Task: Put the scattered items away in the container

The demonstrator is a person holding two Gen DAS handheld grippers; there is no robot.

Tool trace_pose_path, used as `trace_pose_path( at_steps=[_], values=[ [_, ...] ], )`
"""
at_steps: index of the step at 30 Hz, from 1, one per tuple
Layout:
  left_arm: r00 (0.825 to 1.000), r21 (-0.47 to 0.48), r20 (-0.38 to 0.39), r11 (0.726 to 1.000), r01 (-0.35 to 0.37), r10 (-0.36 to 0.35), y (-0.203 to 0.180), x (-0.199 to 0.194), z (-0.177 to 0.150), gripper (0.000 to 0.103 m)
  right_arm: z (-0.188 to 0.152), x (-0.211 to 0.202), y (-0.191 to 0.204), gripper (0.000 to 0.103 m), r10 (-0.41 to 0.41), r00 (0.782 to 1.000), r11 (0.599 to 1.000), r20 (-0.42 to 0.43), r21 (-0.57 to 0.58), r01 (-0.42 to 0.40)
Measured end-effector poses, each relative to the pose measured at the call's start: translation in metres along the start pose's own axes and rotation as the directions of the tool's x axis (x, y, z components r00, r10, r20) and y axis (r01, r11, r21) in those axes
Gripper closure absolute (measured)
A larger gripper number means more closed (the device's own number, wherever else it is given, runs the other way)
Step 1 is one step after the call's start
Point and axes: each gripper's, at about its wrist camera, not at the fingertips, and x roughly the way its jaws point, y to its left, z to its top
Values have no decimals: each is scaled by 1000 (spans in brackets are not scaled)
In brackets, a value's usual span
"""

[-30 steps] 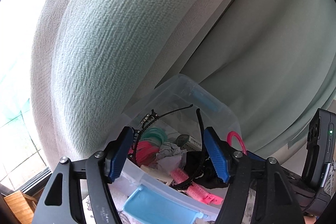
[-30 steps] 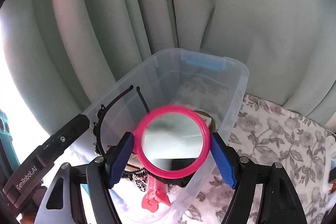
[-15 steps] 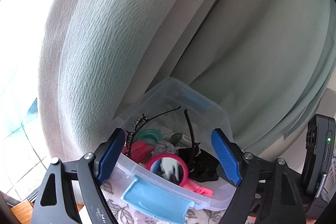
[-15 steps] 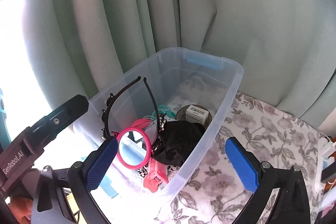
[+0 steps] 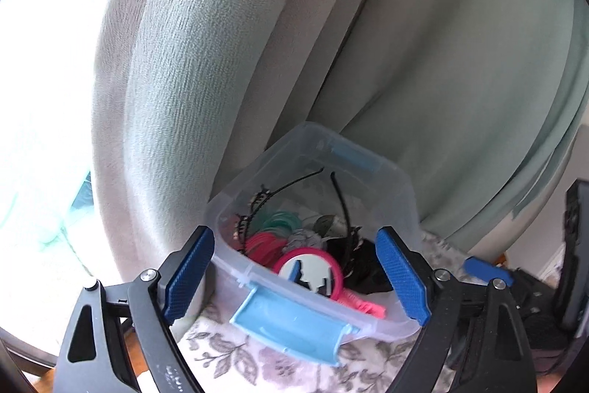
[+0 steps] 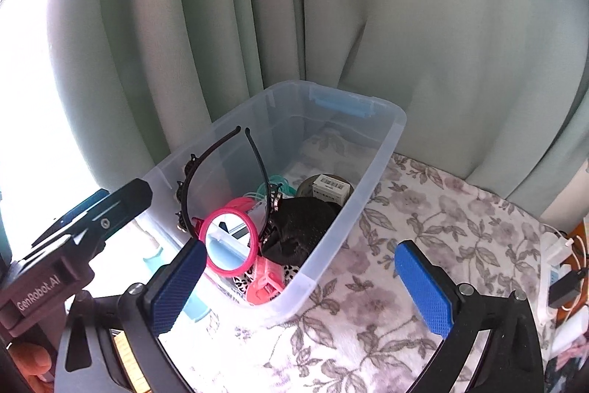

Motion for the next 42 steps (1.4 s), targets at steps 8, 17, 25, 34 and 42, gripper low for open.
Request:
trace_pose_path(
  at_steps=[8, 17, 25, 34, 42],
  values=[
    [1000, 66, -8, 998, -21, 22, -11, -10, 2, 13, 5, 69, -24, 0, -28, 1000, 1000, -9, 10, 28],
    [995, 91, -21, 991, -95, 97, -15, -15, 1, 13, 13, 168, -58, 0, -67, 998, 997, -20, 39, 67],
    [990, 131, -16, 982, -139, 142, -19, -19, 1, 13, 32, 260, -85, 0, -71, 997, 997, -30, 34, 72],
    [987, 145, 4, 976, -161, 162, -19, -24, 1, 13, 51, 353, -93, 0, -73, 996, 997, -42, 35, 74],
    [983, 152, 26, 972, -182, 180, -20, -27, 0, 13, 73, 463, -117, 0, -71, 996, 997, -48, 37, 73]
  ],
)
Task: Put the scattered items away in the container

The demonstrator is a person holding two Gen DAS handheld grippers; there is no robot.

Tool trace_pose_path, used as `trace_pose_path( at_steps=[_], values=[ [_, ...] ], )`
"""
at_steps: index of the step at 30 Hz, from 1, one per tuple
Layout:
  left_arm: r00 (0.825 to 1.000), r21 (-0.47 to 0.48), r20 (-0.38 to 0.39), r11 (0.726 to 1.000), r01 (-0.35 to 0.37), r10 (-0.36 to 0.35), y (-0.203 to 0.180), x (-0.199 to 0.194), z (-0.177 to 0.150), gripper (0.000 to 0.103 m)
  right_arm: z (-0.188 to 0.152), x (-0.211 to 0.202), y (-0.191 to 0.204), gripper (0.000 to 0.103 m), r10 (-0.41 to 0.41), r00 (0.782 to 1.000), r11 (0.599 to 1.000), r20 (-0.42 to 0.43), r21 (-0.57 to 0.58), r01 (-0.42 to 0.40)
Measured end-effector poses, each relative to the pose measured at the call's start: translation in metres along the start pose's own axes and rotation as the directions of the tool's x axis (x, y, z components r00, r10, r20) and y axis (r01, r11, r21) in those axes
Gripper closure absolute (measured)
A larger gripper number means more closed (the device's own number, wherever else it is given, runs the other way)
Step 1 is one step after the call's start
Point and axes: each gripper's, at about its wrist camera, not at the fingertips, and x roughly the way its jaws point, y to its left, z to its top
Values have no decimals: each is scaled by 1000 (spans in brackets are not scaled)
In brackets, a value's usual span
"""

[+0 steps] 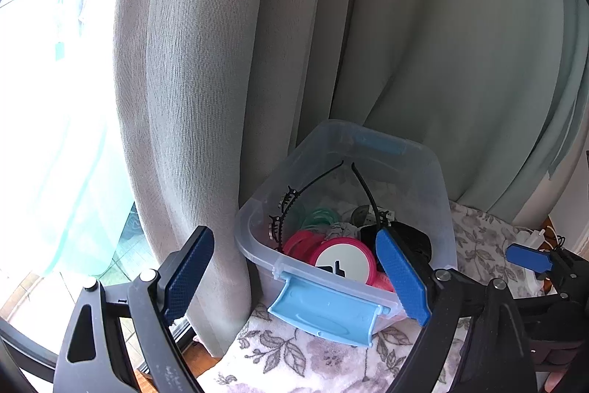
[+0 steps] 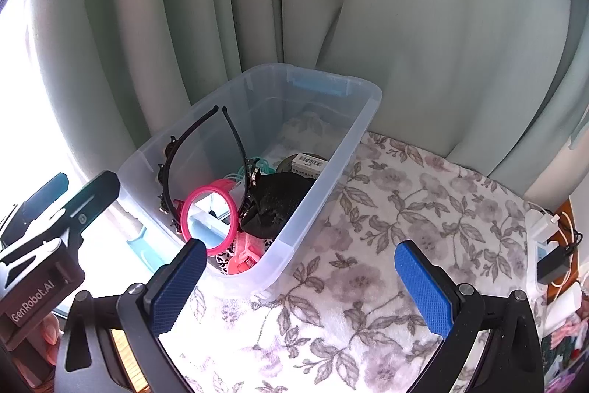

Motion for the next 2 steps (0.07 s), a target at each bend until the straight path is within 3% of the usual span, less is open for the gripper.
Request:
trace_pose_path(
  at_steps=[2],
  values=[
    [1000, 2, 3, 1000, -5, 5, 0, 0, 0, 13, 9, 26, -4, 0, 3, 1000, 1000, 2, 1, -3]
  ],
)
